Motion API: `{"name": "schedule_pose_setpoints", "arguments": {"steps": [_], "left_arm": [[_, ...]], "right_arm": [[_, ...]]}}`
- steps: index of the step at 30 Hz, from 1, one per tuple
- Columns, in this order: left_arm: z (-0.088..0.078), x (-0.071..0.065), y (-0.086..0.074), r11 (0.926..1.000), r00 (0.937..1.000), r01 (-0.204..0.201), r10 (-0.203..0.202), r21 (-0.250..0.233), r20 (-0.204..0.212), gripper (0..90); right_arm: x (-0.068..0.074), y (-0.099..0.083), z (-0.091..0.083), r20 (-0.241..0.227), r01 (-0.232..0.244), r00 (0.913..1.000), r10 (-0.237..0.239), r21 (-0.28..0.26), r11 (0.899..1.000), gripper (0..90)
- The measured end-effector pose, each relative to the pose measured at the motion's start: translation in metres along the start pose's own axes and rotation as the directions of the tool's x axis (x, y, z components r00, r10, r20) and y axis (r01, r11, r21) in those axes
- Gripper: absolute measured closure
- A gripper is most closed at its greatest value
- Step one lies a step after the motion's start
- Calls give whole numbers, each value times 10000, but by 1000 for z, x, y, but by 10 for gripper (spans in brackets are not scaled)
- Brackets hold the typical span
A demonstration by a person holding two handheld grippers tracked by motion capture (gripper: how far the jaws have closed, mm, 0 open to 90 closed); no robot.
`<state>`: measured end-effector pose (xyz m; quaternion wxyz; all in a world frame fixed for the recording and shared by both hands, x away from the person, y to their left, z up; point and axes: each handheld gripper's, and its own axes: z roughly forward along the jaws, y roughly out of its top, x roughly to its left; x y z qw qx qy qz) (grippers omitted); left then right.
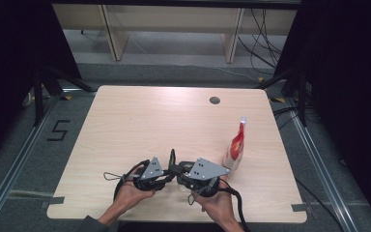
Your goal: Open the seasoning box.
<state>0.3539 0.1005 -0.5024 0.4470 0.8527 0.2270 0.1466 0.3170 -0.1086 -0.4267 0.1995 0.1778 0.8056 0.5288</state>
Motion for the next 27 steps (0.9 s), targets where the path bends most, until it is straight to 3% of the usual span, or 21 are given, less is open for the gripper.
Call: {"name": "schedule_pose_setpoints", "arguments": {"steps": [1,3,5,7,15,17,18,21,22,24,25,27], "left_arm": [[1,0,0,9999,10000,65,-64,-96,62,749],[-2,1,0,9997,9998,-186,186,154,32,747],[-1,0,-1,10000,10000,44,-43,-53,66,745],[-2,1,-2,10000,10000,15,-16,45,79,742],[-3,1,-3,9999,9993,146,-144,-46,343,732],[-4,2,-4,9999,9995,165,-165,20,256,688],[-5,3,-5,9992,9988,394,-391,-108,299,643],[-8,5,-7,9995,9992,324,-323,-33,242,601],[-9,5,-8,9985,9981,540,-538,-74,307,601],[-11,6,-8,9993,9990,354,-350,-143,290,571],[-13,5,-8,9985,9981,547,-545,-64,274,561],[-15,5,-8,9984,9978,571,-569,-60,348,536]], "right_arm": [[0,0,0,0,0,10000,0,0,10000,875],[0,0,0,-24,-4,10000,4,27,10000,871],[0,-1,0,46,-60,10000,60,-88,9999,864],[0,-1,-2,-128,-130,9998,130,35,9999,855],[-3,-4,-8,27,-203,9998,203,-88,9998,835],[-5,-6,-12,117,-276,9995,278,-140,9995,825],[-7,-9,-16,193,-304,9993,305,-57,9995,815],[-9,-13,-19,271,-366,9990,369,-101,9993,806],[-10,-14,-21,308,-408,9987,411,-105,9991,801],[-13,-19,-27,341,-532,9980,532,-11,9986,783],[-14,-21,-30,504,-514,9974,516,-55,9987,770],[-16,-26,-35,584,-706,9958,703,36,9975,736]]}}
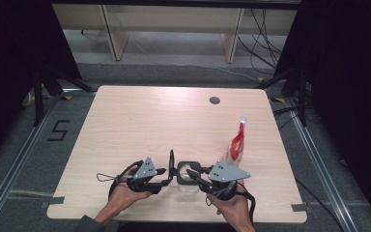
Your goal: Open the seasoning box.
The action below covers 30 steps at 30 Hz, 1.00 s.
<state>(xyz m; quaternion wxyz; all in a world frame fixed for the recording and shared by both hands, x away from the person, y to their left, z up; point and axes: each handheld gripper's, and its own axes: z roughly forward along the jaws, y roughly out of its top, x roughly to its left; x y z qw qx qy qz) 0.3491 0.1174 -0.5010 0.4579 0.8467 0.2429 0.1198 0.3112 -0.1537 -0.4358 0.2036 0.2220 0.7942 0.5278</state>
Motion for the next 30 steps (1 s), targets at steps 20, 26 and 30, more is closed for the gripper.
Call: {"name": "schedule_pose_setpoints", "arguments": {"steps": [20,26,30], "left_arm": [[-14,-10,-9,9958,10000,24,-21,911,-33,334],[-15,-12,-13,9952,9998,169,-162,967,-83,325],[-17,-15,-13,9947,9973,648,-617,802,-409,317]], "right_arm": [[-23,-50,-58,1665,-1287,9797,1114,967,9870,529],[-26,-55,-70,2309,-1613,9635,1355,967,9822,488],[-30,-60,-74,2802,-2134,9430,1798,943,9724,426]]}}
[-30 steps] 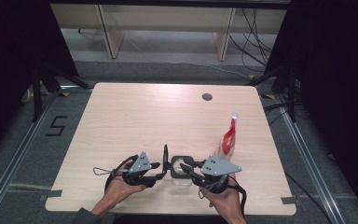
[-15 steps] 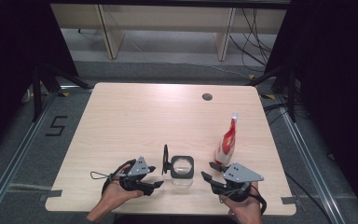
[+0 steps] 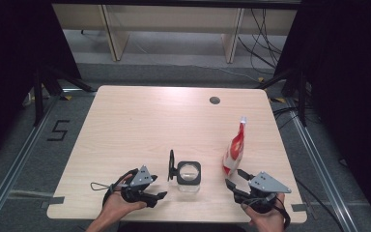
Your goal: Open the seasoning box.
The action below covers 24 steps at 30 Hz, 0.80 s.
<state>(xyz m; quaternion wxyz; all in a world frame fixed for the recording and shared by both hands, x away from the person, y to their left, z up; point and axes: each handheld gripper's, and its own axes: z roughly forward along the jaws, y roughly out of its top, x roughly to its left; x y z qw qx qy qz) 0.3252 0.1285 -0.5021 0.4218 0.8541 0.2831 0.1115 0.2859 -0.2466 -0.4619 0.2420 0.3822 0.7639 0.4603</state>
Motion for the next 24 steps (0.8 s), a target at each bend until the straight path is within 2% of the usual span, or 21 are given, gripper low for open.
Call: {"name": "schedule_pose_setpoints", "arguments": {"steps": [1,3,4,6,7,8,9,10,11,12,14,15,16,17,18,19,20,22,23,24], "left_arm": [[0,0,0,9997,9997,217,-218,-148,-86,313],[-2,0,-1,9995,9995,279,-281,-112,-131,305],[-4,-1,-2,9997,9996,231,-232,-61,-167,301],[-4,0,-2,10000,9999,80,-81,-24,-80,296],[-5,-1,-3,10000,9999,62,-62,12,-79,296],[-5,-3,-4,9998,9998,196,-196,-25,-57,293],[-6,-3,-4,9999,9999,116,-116,20,-60,292],[-6,-4,-4,9998,10000,70,-70,201,-13,291],[-6,-5,-4,9999,10000,62,-62,123,-51,289],[-6,-5,-4,9998,9999,68,-66,197,-133,288],[-5,-6,-4,9999,9999,-136,137,85,-23,286],[-6,-6,-4,9996,9999,-130,132,251,-80,286],[-5,-8,-4,9998,10000,-10,9,190,32,286],[-5,-7,-4,9996,9997,-233,232,181,9,286],[-5,-7,-4,9995,9997,-236,236,189,15,286],[-4,-9,-5,9998,10000,-32,32,206,-2,286],[-4,-8,-5,9995,9999,-116,118,294,-63,286],[-3,-7,-5,9993,9997,-241,242,301,-58,287],[-3,-8,-6,9996,10000,28,-26,285,-75,287],[-3,-7,-6,9995,9999,18,-13,310,-168,287]], "right_arm": [[-2,-1,0,61,-71,10000,71,-41,10000,411],[-6,-3,0,365,-228,9991,230,-58,9997,377],[-9,-5,1,447,-524,9976,527,-69,9986,354],[-11,-6,2,618,-453,9970,460,-118,9989,347],[-12,-6,2,602,-667,9959,669,-58,9978,346],[-14,-7,2,826,-464,9955,465,-38,9989,344],[-13,-8,2,1031,-886,9907,886,-47,9961,330],[-19,-9,5,1154,-446,9922,464,-179,9988,317],[-20,-8,5,1129,-697,9911,704,-94,9975,309],[-21,-9,6,1291,-709,9890,727,-184,9973,305],[-24,-8,8,1389,-861,9864,883,-218,9960,280],[-25,-8,12,1553,-828,9839,885,-425,9957,267],[-25,-7,14,1558,-875,9833,941,-488,9950,256],[-25,-7,14,1558,-875,9833,941,-488,9950,256],[-25,-7,15,1620,-851,9826,906,-405,9955,244],[-24,-6,16,1622,-894,9823,934,-316,9955,246],[-24,-6,19,1698,-695,9826,746,-359,9969,252],[-23,-5,23,1673,-777,9824,834,-405,9962,251],[-24,-5,25,1768,-621,9819,686,-420,9972,246],[-23,-4,27,1691,-723,9825,782,-410,9965,243]]}}
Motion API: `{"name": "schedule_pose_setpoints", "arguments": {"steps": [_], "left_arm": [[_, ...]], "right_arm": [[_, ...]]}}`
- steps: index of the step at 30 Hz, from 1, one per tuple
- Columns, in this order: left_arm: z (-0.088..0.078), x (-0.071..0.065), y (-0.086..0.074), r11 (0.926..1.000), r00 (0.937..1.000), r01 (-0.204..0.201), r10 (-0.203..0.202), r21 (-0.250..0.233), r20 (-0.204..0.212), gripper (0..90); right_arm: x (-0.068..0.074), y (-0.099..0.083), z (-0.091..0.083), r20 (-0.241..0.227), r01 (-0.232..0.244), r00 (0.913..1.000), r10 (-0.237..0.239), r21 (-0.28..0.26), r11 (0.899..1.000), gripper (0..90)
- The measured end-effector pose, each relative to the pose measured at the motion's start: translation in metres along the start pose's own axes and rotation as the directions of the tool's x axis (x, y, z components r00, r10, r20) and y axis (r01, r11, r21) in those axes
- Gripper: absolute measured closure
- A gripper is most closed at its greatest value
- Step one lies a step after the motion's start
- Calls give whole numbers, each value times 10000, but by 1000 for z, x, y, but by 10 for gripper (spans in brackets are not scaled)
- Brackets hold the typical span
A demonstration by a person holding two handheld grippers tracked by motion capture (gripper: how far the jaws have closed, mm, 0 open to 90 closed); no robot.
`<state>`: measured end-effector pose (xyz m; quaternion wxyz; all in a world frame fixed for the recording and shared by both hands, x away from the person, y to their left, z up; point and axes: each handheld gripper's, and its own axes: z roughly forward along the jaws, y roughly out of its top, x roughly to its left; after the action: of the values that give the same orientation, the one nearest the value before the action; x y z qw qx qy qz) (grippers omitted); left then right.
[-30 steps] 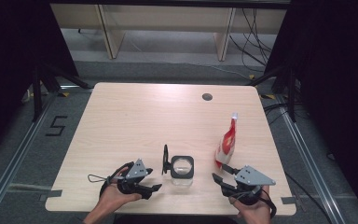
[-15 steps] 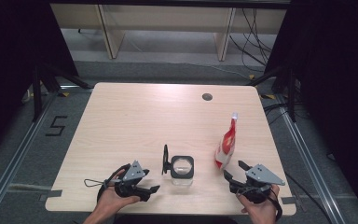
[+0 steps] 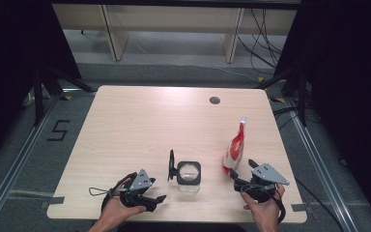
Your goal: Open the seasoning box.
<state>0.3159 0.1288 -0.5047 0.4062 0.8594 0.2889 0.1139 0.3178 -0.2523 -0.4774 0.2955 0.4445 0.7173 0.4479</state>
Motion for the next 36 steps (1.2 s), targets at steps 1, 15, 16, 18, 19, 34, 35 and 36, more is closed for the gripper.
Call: {"name": "schedule_pose_setpoints", "arguments": {"steps": [1,15,16,18,19,34,35,36], "left_arm": [[0,0,0,10000,10000,-21,21,-34,-11,287],[0,0,1,10000,10000,17,-17,-43,-31,290],[0,0,1,10000,10000,20,-20,-44,-44,290],[0,0,1,10000,10000,-26,26,-19,-78,290],[0,-1,1,10000,10000,-38,38,-23,-59,290],[0,1,1,9993,9993,-364,364,59,80,306],[0,1,1,9993,9993,-364,364,59,80,306],[0,0,1,9993,9993,-371,371,13,26,307]], "right_arm": [[1,1,3,67,-50,10000,50,38,10000,237],[7,8,25,306,-216,9993,223,-249,9995,240],[7,8,25,306,-216,9993,223,-249,9995,240],[5,8,28,287,-88,9995,92,-171,9998,240],[5,8,30,393,-129,9991,138,-241,9996,245],[-19,8,30,-559,-104,9984,96,-129,9999,329],[-19,8,30,-559,-104,9984,96,-129,9999,329],[-22,7,31,-737,-29,9973,13,-214,9998,334]]}}
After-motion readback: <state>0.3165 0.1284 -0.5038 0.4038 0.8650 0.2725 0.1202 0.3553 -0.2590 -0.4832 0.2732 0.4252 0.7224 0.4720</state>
